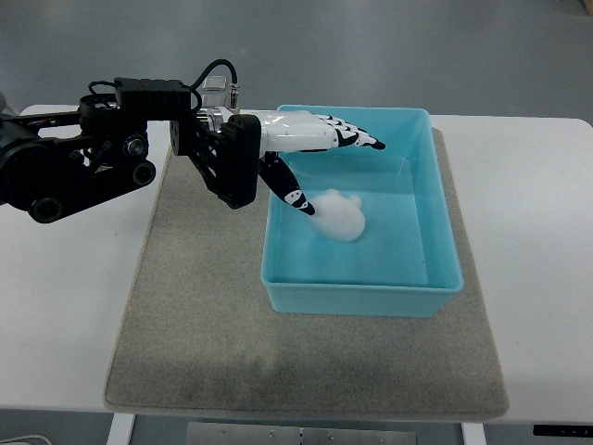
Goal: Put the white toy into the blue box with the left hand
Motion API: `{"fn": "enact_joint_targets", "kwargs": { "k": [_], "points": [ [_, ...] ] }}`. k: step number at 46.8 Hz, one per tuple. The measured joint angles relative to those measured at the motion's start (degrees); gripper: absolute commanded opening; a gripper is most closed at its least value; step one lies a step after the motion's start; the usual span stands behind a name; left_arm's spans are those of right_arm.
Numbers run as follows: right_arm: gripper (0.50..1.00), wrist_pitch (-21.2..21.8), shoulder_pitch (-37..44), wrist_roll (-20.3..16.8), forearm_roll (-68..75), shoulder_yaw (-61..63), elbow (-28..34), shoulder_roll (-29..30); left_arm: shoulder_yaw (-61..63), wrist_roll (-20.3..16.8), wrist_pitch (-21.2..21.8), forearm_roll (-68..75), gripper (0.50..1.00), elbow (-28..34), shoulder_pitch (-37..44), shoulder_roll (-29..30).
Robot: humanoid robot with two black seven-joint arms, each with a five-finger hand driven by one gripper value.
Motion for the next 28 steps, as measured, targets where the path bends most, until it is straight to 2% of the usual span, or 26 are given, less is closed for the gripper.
{"fn": "enact_joint_targets", "kwargs": {
  "k": [17, 25, 28],
  "points": [
    [0.936, 0.00, 0.01, 0.00, 0.00, 0.00, 0.00, 0.00, -0.20, 0.08, -0.12, -29.27, 0.996, 2.89, -0.74, 0.86],
    [0.936, 0.00, -0.01, 0.00, 0.00, 0.00, 0.00, 0.00, -1.09, 0.25, -1.86, -46.70, 0.999, 8.38, -1.14, 3.02],
    [0.936, 0.00, 0.01, 0.00, 0.00, 0.00, 0.00, 0.00, -1.32, 0.59, -4.33, -52.29, 0.999, 11.43, -0.94, 3.71]
  ]
}}
